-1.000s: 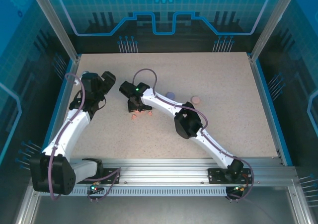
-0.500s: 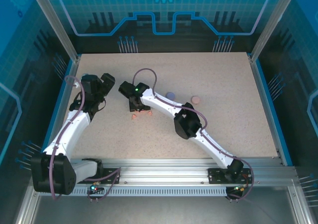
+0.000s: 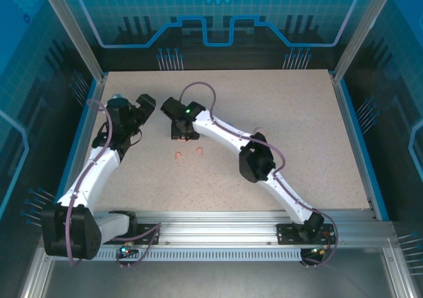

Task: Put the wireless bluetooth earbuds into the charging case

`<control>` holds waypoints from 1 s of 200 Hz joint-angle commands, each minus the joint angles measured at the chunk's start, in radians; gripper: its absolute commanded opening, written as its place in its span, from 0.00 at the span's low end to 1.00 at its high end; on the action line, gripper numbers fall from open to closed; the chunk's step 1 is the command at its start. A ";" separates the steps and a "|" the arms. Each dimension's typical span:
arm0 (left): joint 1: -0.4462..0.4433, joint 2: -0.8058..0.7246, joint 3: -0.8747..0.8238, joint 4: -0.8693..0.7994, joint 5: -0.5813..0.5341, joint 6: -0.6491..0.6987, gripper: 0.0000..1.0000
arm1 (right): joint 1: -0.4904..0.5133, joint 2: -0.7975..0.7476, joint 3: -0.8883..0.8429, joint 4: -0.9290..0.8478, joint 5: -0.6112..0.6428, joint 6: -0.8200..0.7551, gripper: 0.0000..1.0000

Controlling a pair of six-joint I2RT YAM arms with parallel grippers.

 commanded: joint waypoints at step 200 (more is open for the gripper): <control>-0.555 0.516 -0.191 1.010 0.306 -0.001 0.98 | -0.366 -0.944 -1.272 0.415 -0.128 0.582 0.42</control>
